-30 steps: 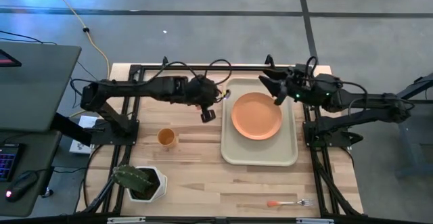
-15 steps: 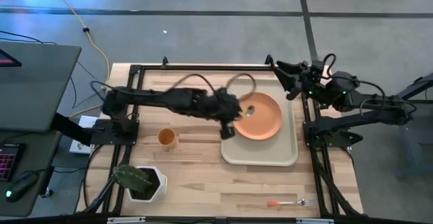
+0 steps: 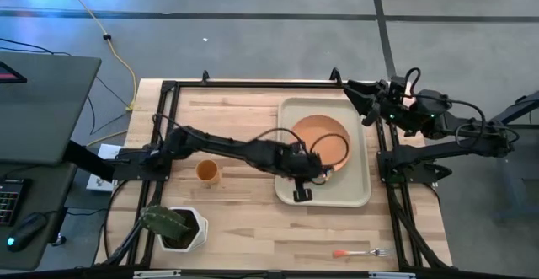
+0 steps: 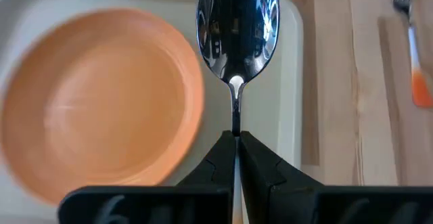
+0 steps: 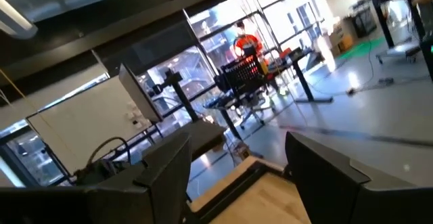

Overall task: Pick and place plate/cup/fork/spoon on tray
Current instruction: Put the orange spoon on the beige serving tray beside the orange plate

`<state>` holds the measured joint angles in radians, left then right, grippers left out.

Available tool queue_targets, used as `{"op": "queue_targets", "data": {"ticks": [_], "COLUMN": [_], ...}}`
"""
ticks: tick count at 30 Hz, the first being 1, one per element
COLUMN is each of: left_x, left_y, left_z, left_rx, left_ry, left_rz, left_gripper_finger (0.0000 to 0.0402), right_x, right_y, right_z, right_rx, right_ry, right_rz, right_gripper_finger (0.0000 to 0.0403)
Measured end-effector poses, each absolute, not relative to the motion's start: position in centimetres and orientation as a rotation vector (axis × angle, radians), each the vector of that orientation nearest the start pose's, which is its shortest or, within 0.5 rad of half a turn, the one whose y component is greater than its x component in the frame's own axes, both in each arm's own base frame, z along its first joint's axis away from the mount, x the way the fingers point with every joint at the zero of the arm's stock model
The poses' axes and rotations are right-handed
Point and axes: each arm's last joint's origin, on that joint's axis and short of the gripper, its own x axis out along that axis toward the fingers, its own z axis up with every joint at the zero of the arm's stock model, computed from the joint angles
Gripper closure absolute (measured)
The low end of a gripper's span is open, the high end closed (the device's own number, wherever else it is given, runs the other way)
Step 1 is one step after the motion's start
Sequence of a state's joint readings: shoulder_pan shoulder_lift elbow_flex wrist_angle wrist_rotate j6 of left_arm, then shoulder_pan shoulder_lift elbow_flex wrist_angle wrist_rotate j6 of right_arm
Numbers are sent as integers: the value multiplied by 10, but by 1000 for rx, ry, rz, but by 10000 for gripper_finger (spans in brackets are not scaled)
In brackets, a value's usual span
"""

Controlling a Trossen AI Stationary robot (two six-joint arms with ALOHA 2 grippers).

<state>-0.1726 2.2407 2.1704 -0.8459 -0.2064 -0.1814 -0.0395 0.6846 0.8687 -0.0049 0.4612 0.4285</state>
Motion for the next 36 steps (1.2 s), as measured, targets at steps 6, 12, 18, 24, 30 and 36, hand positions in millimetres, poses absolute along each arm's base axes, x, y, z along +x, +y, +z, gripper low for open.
{"op": "queue_targets", "data": {"ticks": [6,12,18,24,30,36], "left_x": [511,524,525,530,534,535], "left_y": [-88,-90,-88,-85,-84,-85], "left_z": [235,189,159,144,138,132], "left_rx": [-23,-9,58,107,143,144], "left_ry": [856,911,1002,991,974,980], "left_rz": [61,50,90,93,100,61], "left_gripper_finger": [402,402,401,401,401,400], "right_x": [138,138,138,139,139,139], "right_y": [-18,-18,-18,-18,-18,-18], "right_z": [387,387,386,385,384,383], "right_rx": [469,516,517,537,535,529], "right_ry": [-248,-256,-253,-245,-232,-226], "right_rz": [-461,-456,-457,-458,-461,-463], "right_gripper_finger": [171,171,171,171,171,171]}}
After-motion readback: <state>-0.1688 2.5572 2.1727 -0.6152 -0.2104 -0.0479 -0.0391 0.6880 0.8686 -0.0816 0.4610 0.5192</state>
